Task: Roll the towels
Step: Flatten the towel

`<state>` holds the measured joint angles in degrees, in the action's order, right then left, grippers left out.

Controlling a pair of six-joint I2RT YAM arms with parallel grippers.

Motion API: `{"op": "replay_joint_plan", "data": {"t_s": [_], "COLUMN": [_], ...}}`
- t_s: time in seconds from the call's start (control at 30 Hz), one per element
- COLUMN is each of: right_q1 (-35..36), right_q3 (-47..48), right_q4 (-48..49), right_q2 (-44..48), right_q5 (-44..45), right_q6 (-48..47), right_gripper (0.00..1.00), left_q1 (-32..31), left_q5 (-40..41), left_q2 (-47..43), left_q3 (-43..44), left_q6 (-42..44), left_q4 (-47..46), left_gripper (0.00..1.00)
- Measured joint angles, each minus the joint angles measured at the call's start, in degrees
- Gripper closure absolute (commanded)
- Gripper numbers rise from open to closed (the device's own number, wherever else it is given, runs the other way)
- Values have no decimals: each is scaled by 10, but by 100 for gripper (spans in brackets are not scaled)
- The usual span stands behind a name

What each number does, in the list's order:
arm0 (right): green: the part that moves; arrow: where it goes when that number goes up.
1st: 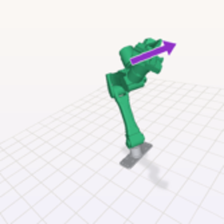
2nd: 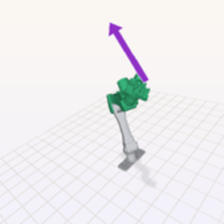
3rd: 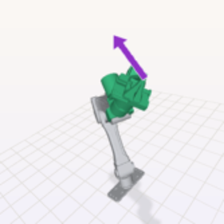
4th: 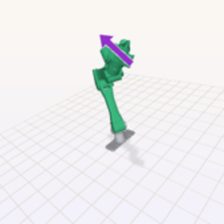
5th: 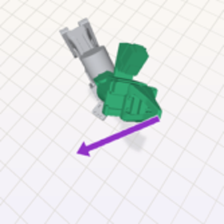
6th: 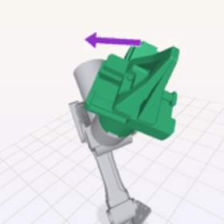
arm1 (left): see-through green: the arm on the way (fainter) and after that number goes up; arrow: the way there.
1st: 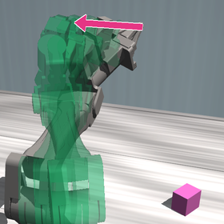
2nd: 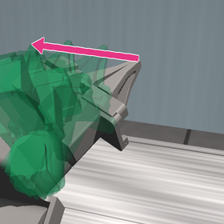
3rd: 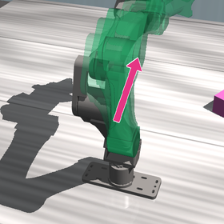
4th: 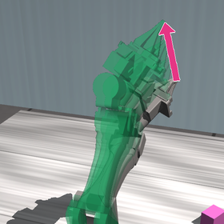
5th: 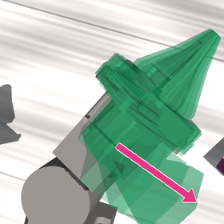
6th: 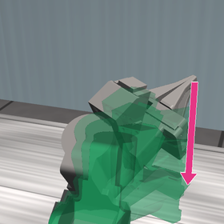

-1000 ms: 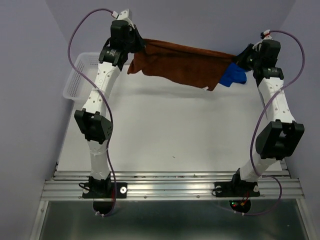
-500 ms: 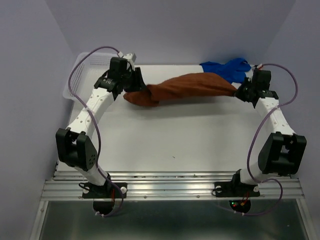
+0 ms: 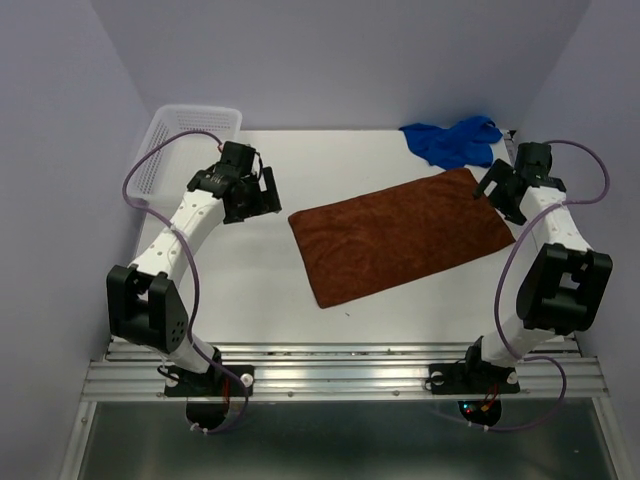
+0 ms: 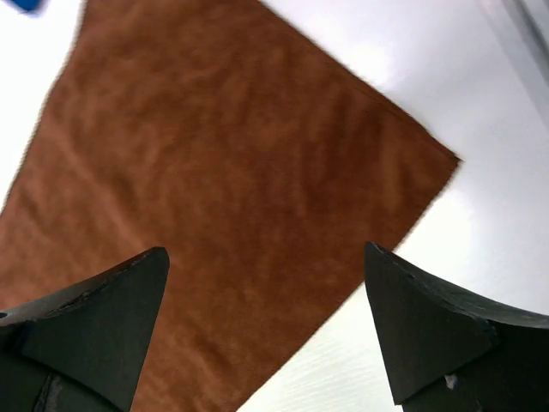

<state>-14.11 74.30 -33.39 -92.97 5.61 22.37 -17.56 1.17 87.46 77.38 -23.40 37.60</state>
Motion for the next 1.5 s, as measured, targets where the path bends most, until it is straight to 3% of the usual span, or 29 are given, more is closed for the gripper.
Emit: {"op": "replay_joint_plan", "data": {"t_s": [0.17,0.3,0.47,0.77,1.17,1.5], "right_q1": [11,29,40,40,53,155], "right_q3": [-2,-2,11,3,-161,-221], "right_q4": [39,65,85,98,126,111], "right_q2": [5,-7,-69,-144,-42,26], "right_q5": [-66,-85,-76,-67,-108,-122], "right_q6": [-17,-29,-31,-7,51,103], "right_gripper": [0,0,0,0,0,0], "left_q1": [-9,-52,-95,-94,-43,9], "left_q5": [-10,-37,-78,-81,-69,-38], "left_q2": [22,65,160,314,330,325], "left_q3": [-2,0,34,100,118,116], "left_q6": [-35,-51,-70,-82,-75,-11], "left_q4": [-34,-94,-160,-193,-198,-189], "left_gripper": [1,1,1,1,1,1]}}
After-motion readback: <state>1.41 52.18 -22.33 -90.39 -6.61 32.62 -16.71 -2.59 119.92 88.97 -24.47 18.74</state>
